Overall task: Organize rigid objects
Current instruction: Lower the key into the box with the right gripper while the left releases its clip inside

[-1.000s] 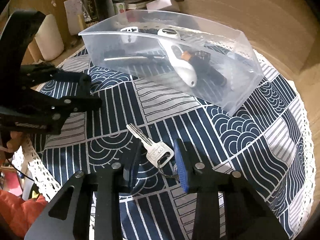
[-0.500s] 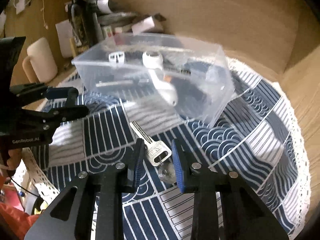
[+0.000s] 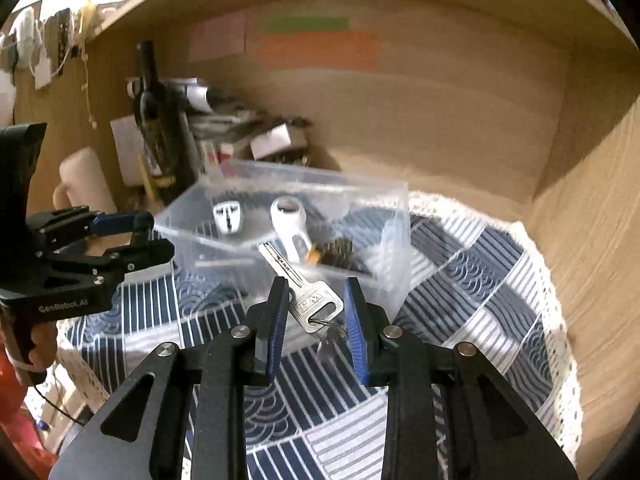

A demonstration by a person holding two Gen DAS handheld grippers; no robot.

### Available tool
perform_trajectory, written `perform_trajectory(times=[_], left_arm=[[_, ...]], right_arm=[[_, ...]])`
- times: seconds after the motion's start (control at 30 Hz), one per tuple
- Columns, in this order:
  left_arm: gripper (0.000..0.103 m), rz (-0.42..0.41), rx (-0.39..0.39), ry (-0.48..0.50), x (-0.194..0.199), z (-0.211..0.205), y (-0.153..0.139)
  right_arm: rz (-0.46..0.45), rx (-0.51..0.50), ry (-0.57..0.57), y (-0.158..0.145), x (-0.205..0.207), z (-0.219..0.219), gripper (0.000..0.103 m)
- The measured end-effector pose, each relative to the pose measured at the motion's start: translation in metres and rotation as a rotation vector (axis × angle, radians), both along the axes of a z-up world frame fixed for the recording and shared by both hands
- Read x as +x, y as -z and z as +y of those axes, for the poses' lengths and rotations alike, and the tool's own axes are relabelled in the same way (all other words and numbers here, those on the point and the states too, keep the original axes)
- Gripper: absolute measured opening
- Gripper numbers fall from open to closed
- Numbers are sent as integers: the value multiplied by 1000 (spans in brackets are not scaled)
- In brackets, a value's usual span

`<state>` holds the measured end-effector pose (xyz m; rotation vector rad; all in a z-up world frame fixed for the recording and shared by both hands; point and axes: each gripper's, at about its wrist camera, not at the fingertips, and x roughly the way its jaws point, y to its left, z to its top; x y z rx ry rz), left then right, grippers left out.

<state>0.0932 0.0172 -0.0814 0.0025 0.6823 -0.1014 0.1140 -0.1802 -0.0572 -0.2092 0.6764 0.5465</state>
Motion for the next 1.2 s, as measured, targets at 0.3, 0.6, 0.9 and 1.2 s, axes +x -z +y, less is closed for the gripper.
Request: perform_trajectory(times=[0.3, 0.6, 0.9, 1.2], left_arm=[[56, -50, -8, -37, 27, 10, -22], [56, 79, -57, -25, 80, 15, 11], [57, 154, -37, 8, 94, 6, 35], [60, 90, -20, 7, 74, 3, 12]], right_arm=[[-97, 36, 10, -41, 25, 9, 26], [-57, 0, 31, -20, 65, 24, 26], [83, -69, 27, 29, 91, 30, 26], [131, -75, 18, 29, 86, 31, 27]])
